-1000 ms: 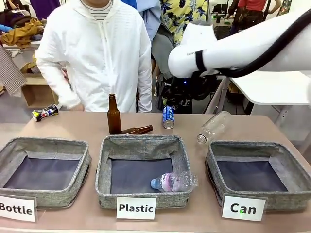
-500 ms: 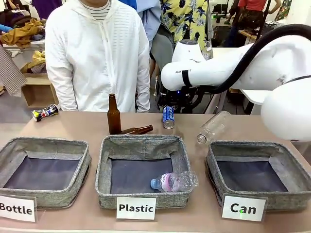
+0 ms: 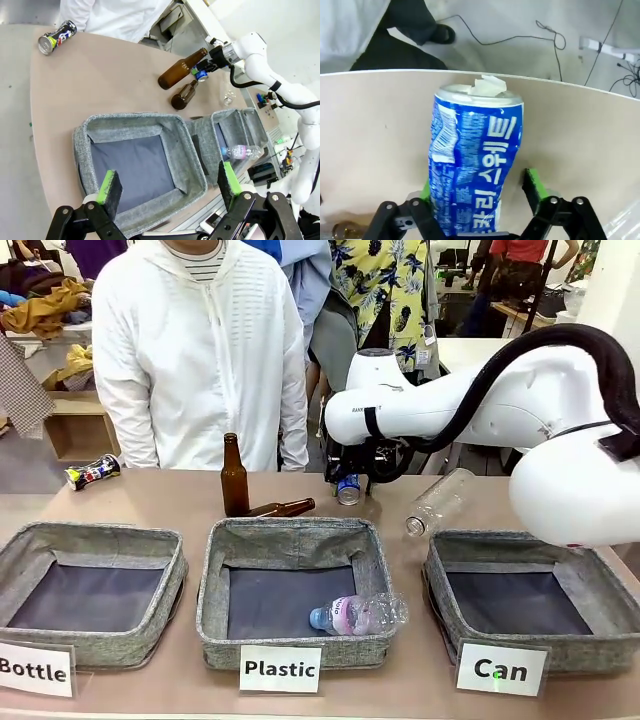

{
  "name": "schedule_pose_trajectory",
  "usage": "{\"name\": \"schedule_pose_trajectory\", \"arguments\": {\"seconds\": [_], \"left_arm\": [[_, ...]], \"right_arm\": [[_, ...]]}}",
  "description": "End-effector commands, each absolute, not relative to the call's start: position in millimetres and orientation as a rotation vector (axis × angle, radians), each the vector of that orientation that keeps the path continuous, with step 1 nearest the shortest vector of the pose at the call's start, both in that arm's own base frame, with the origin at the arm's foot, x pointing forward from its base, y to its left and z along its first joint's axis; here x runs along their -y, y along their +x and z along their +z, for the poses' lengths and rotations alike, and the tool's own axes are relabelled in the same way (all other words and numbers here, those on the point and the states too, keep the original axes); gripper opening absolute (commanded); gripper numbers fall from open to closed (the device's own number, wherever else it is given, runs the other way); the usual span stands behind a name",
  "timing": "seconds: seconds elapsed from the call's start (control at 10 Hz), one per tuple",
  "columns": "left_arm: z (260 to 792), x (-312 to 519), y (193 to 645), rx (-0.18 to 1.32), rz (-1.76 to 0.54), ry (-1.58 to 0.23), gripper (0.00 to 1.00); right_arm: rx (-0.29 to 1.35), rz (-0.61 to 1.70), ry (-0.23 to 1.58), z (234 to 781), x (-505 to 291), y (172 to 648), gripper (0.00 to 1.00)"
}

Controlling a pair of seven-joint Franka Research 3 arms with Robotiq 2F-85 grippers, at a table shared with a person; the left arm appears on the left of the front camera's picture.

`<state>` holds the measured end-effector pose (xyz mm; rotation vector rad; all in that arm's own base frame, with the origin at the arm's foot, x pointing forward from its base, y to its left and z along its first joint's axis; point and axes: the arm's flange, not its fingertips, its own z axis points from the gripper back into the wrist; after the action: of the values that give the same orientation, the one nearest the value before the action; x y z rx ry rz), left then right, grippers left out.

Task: Sort the can waste into the basket.
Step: Pick up the can waste from the table and place it in the right Fabric basket.

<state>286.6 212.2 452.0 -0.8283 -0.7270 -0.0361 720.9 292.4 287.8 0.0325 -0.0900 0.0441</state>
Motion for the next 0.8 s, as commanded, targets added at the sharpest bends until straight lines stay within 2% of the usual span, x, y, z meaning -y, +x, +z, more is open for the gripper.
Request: {"name": "schedule_pose_trajectory", "arguments": {"seconds": [0.0, 0.2, 0.3, 0.4, 0.5, 0.7], "left_arm": [[451.0, -212.8, 288.4, 0.755, -0.051, -0.838, 1.00], [451.0, -212.8, 288.4, 0.755, -0.051, -0.838, 1.00], [451.0, -212.8, 288.4, 0.755, -0.051, -0.838, 1.00], [451.0, -212.8, 288.4, 0.755, -0.051, -0.838, 1.00], [451.0, -212.8, 288.4, 0.755, -0.051, -0.838, 1.00], [451.0, -212.8, 288.4, 0.755, -0.051, -0.838, 1.00]], "right_arm": [[0.100, 0.047, 0.004, 297.5, -298.1, 732.1, 0.00], [0.102, 0.050, 0.022, 305.2, -298.1, 730.6, 0.00], [0.104, 0.053, 0.032, 314.0, -294.7, 728.5, 0.14], [0.107, 0.054, 0.056, 331.1, -289.1, 724.5, 0.04], [0.048, 0.051, 0.064, 355.3, -278.8, 717.7, 0.00], [-0.019, 0.101, 0.132, 426.8, -241.0, 674.3, 0.00]]}}
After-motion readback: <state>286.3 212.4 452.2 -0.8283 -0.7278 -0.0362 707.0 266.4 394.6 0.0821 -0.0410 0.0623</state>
